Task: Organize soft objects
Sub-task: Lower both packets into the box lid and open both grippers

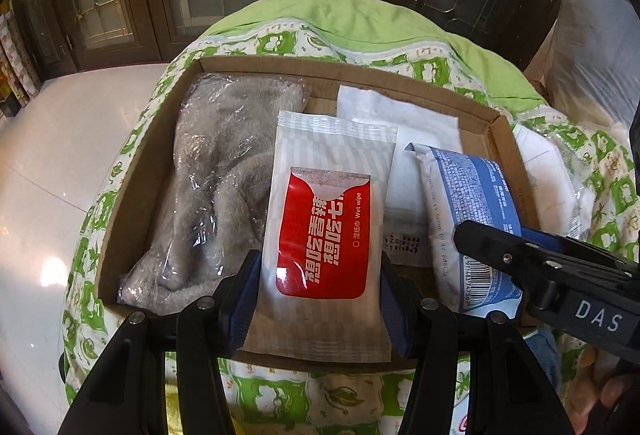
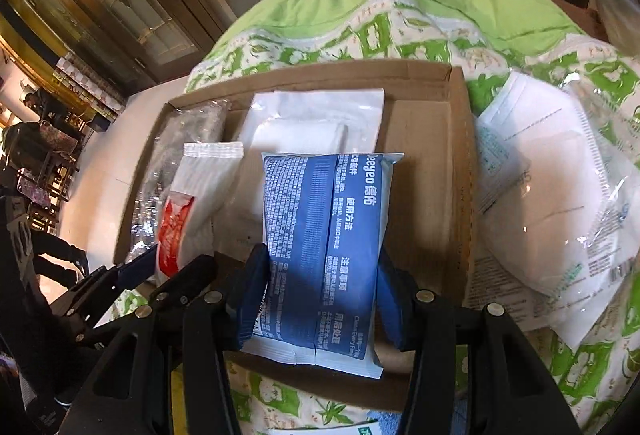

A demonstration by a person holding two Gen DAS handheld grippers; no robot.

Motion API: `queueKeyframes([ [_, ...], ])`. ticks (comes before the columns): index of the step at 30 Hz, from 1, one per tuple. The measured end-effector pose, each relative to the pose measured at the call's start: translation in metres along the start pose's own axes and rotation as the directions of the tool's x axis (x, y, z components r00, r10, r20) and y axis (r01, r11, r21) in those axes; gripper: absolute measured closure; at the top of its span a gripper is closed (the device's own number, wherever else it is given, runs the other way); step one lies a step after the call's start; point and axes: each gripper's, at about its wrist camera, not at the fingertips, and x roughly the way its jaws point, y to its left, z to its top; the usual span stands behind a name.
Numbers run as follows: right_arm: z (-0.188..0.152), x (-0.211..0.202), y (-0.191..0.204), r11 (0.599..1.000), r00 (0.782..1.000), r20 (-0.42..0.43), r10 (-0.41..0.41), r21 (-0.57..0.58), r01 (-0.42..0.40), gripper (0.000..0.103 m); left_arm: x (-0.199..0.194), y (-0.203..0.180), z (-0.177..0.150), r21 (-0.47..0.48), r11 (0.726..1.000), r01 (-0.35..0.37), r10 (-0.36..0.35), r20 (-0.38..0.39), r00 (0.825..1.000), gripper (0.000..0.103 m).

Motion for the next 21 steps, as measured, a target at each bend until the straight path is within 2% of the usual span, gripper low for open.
queueKeyframes([
  [21, -0.002, 0.009, -0.007, 1.0, 1.0, -0.005, -0.019, 0.022, 0.019, 0.053, 0.014, 0.0, -0.006, 0.004, 1.0, -0.015, 0.015, -0.01, 1.0, 0.045],
])
